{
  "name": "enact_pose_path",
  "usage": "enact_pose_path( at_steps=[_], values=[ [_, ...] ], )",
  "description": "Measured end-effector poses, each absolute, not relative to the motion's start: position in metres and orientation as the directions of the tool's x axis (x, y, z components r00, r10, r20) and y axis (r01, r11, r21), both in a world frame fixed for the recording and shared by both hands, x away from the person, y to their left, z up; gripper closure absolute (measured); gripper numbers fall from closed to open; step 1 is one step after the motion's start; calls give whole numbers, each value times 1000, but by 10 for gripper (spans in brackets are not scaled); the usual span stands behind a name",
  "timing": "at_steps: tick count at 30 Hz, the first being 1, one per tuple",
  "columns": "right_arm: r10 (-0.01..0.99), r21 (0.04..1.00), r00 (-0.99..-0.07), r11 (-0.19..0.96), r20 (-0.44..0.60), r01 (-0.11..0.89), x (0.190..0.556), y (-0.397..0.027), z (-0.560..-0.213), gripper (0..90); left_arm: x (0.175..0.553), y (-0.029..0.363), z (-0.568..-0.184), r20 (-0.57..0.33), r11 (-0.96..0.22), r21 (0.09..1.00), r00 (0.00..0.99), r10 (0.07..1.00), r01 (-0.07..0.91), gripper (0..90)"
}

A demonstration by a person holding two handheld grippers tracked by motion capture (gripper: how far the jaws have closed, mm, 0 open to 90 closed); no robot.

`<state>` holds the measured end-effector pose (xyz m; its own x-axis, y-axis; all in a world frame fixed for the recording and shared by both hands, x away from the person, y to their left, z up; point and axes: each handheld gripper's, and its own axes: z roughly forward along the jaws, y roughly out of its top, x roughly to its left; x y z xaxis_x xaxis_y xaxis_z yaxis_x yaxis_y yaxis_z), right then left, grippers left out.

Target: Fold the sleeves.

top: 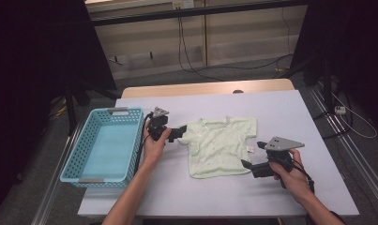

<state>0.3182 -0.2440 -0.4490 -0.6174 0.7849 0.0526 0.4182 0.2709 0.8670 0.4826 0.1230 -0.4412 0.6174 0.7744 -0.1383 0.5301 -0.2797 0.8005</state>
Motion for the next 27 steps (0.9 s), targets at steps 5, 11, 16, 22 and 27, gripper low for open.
enact_pose_path(
  at_steps=[5, 11, 16, 22, 27],
  values=[
    [783, 867, -620, 274, 50, 416, 319, -243, -449, 67, 485, 120, -445, -141, -292, 776, 605, 784, 559, 60],
    [780, 867, -624, 276, 50, 414, 319, -243, -449, 67, 490, 116, -446, -119, -312, 763, 596, 794, 567, 47],
    [781, 867, -622, 277, 48, 414, 319, -244, -449, 67, 499, 122, -447, -111, -333, 736, 590, 799, 589, 94],
    [778, 868, -626, 282, 42, 408, 317, -244, -448, 67, 505, 129, -452, -152, -298, 723, 564, 812, 623, 159],
    [777, 869, -629, 286, 36, 404, 316, -243, -447, 67, 507, 130, -452, -144, -304, 718, 562, 815, 625, 296]
  ],
)
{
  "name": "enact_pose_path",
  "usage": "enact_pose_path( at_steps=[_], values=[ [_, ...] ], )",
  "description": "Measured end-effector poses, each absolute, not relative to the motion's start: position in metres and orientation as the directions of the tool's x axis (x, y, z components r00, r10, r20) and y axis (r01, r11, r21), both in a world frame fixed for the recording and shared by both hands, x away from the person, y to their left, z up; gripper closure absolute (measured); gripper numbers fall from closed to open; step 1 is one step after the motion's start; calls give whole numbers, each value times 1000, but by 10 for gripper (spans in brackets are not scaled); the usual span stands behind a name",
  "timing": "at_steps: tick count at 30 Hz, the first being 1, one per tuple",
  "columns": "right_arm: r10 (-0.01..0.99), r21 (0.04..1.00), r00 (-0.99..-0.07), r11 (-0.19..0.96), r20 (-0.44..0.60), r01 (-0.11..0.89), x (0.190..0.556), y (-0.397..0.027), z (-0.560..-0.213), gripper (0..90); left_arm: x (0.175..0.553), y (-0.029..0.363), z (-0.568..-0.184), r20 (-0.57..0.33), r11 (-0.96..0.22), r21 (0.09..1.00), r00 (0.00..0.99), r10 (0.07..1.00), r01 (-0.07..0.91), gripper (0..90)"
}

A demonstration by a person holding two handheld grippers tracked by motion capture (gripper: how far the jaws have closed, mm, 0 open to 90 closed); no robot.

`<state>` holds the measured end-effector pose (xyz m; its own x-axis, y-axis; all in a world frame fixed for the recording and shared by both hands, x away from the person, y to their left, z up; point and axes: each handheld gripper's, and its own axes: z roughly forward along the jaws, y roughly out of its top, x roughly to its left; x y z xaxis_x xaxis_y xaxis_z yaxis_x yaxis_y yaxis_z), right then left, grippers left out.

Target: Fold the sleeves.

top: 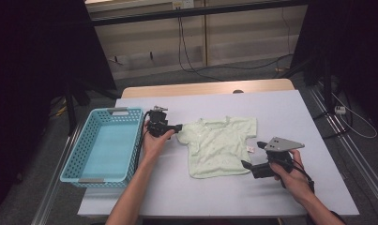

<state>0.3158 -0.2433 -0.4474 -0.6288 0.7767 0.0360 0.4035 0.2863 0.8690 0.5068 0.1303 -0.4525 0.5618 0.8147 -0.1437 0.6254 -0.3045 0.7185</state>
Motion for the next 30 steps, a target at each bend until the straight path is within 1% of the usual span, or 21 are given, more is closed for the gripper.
enact_pose_path(
  at_steps=[1, 2, 4, 5, 8, 10, 11, 13, 14, 15, 16, 18, 21, 24, 27, 28, 30],
  values=[
    [776, 869, -630, 287, 36, 403, 316, -243, -447, 67, 507, 130, -453, -147, -301, 721, 562, 814, 624, 350],
    [776, 869, -630, 287, 35, 402, 316, -243, -447, 67, 506, 129, -453, -143, -301, 721, 559, 817, 625, 385],
    [776, 869, -630, 286, 36, 403, 316, -244, -448, 67, 506, 129, -454, -140, -315, 712, 565, 813, 628, 416],
    [776, 869, -630, 286, 36, 403, 316, -244, -448, 67, 506, 128, -454, -140, -316, 713, 569, 811, 626, 461],
    [778, 870, -627, 285, 35, 402, 316, -245, -447, 67, 505, 124, -456, -134, -318, 716, 570, 811, 621, 543],
    [778, 871, -627, 285, 34, 401, 315, -245, -447, 67, 505, 123, -459, -140, -324, 712, 578, 804, 623, 543],
    [778, 870, -628, 286, 34, 401, 315, -245, -447, 67, 505, 124, -459, -125, -340, 711, 587, 800, 615, 557],
    [776, 871, -630, 287, 33, 400, 315, -245, -447, 67, 505, 125, -459, -131, -331, 712, 580, 804, 619, 586],
    [776, 871, -630, 287, 33, 399, 315, -245, -447, 66, 505, 126, -458, -122, -345, 709, 588, 799, 616, 610],
    [776, 871, -630, 287, 32, 399, 315, -245, -447, 67, 505, 126, -459, -110, -354, 710, 592, 798, 608, 653],
    [776, 871, -630, 287, 33, 399, 315, -245, -447, 67, 505, 126, -459, -110, -355, 710, 594, 797, 608, 669],
    [776, 871, -630, 287, 33, 399, 315, -245, -447, 67, 504, 125, -459, -102, -369, 708, 604, 790, 602, 687],
    [775, 870, -631, 291, 31, 399, 315, -245, -447, 67, 504, 125, -458, -103, -381, 706, 618, 780, 598, 690],
    [777, 871, -629, 287, 31, 398, 315, -245, -447, 67, 503, 125, -458, -114, -375, 702, 616, 780, 605, 720],
    [775, 871, -631, 289, 31, 397, 315, -245, -447, 67, 502, 122, -459, -129, -365, 709, 620, 774, 604, 809],
    [775, 870, -631, 290, 31, 398, 315, -245, -447, 66, 502, 122, -458, -103, -391, 705, 631, 769, 592, 814],
    [775, 869, -632, 291, 31, 400, 315, -244, -447, 66, 502, 121, -458, -108, -386, 705, 627, 771, 595, 826]
  ],
)
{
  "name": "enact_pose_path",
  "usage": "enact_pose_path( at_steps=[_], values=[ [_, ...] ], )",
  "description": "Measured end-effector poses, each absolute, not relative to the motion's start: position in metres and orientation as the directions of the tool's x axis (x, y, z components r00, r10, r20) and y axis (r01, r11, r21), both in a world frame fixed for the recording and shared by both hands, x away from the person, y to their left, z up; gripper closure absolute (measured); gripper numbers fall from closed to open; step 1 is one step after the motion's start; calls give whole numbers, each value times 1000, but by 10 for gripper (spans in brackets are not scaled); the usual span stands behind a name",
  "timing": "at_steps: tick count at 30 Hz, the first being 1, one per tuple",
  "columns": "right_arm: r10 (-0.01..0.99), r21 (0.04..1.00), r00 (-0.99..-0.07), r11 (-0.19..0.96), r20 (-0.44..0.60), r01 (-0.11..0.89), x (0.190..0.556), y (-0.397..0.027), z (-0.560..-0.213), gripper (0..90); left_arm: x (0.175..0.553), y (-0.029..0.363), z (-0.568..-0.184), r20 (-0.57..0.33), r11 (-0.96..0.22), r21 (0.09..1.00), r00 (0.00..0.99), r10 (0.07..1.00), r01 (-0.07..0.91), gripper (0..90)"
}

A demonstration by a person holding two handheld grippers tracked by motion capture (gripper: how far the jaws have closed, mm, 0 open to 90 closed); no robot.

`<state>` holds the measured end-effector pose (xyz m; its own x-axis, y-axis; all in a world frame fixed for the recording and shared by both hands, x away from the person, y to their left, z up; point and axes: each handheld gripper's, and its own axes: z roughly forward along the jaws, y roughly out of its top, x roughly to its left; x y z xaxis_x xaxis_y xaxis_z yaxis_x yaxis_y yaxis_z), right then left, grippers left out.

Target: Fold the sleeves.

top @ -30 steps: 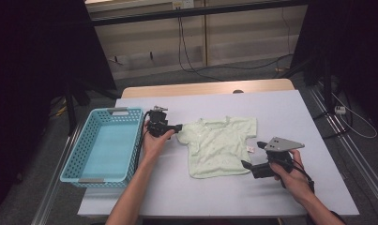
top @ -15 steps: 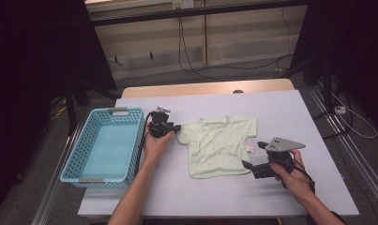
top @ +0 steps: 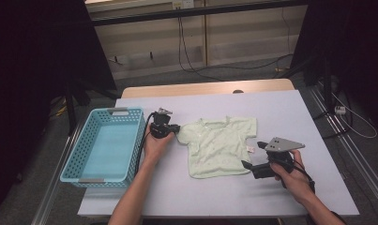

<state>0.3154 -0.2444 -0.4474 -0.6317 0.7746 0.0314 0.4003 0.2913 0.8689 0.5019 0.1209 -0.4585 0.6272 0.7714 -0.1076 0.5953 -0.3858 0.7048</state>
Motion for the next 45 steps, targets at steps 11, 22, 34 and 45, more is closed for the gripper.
enact_pose_path(
  at_steps=[11, 22, 34, 45],
  values=[
    [774, 872, -633, 288, 31, 395, 315, -245, -447, 62, 500, 122, -458, -153, -313, 729, 591, 792, 608, 883],
    [772, 877, -635, 281, 34, 389, 315, -246, -446, 61, 495, 127, -450, -191, -259, 766, 594, 782, 588, 884],
    [775, 878, -631, 279, 33, 388, 314, -246, -446, 43, 488, 122, -445, -211, -235, 786, 605, 768, 572, 887],
    [772, 880, -635, 283, 28, 382, 314, -246, -446, 41, 484, 112, -442, -225, -223, 796, 617, 754, 563, 887]
  ],
)
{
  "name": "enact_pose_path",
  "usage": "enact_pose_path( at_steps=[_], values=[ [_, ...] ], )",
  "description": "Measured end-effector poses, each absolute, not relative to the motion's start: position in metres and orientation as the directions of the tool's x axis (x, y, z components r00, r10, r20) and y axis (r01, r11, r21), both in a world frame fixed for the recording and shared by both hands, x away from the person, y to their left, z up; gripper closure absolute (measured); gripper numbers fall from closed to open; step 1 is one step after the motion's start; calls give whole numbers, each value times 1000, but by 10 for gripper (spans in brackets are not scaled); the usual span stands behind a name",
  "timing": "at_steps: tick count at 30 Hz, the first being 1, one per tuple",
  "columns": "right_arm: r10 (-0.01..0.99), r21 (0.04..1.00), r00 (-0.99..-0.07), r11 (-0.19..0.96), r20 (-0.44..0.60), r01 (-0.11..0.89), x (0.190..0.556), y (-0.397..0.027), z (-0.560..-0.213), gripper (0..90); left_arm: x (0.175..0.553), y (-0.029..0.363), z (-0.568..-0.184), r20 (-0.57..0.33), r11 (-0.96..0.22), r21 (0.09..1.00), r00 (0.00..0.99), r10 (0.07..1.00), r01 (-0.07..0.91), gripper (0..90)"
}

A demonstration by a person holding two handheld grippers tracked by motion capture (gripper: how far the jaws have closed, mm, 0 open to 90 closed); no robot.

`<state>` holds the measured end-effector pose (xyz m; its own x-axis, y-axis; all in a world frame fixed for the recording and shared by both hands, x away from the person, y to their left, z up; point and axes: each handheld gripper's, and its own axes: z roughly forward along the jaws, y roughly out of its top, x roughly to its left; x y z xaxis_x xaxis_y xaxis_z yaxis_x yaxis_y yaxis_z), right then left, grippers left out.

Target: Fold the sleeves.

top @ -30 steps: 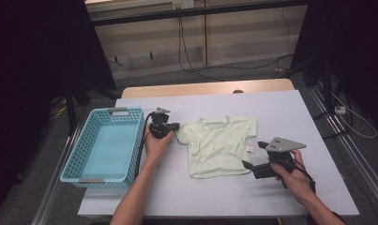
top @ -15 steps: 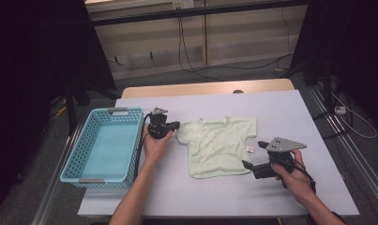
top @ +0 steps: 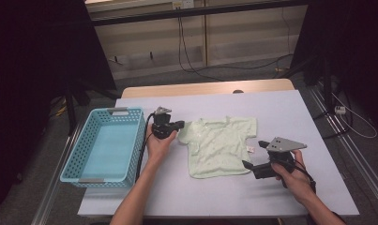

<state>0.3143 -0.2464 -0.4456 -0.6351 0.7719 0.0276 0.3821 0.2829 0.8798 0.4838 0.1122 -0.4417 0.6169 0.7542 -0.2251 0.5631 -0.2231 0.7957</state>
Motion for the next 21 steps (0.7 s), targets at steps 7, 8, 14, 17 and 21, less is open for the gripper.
enact_pose_path(
  at_steps=[7, 8, 14, 17, 21],
  values=[
    [770, 879, -638, 285, 28, 383, 314, -246, -446, 42, 483, 106, -440, -228, -234, 791, 626, 746, 566, 888],
    [769, 879, -638, 285, 29, 383, 314, -246, -446, 42, 482, 104, -439, -229, -232, 793, 628, 744, 563, 887],
    [770, 876, -637, 288, 27, 386, 314, -246, -446, 43, 485, 92, -439, -215, -258, 786, 640, 737, 562, 887],
    [768, 878, -640, 288, 28, 383, 314, -246, -446, 43, 484, 87, -439, -213, -269, 784, 649, 730, 560, 888],
    [768, 877, -640, 288, 28, 383, 314, -247, -446, 43, 483, 79, -437, -193, -294, 777, 655, 731, 556, 887]
  ],
)
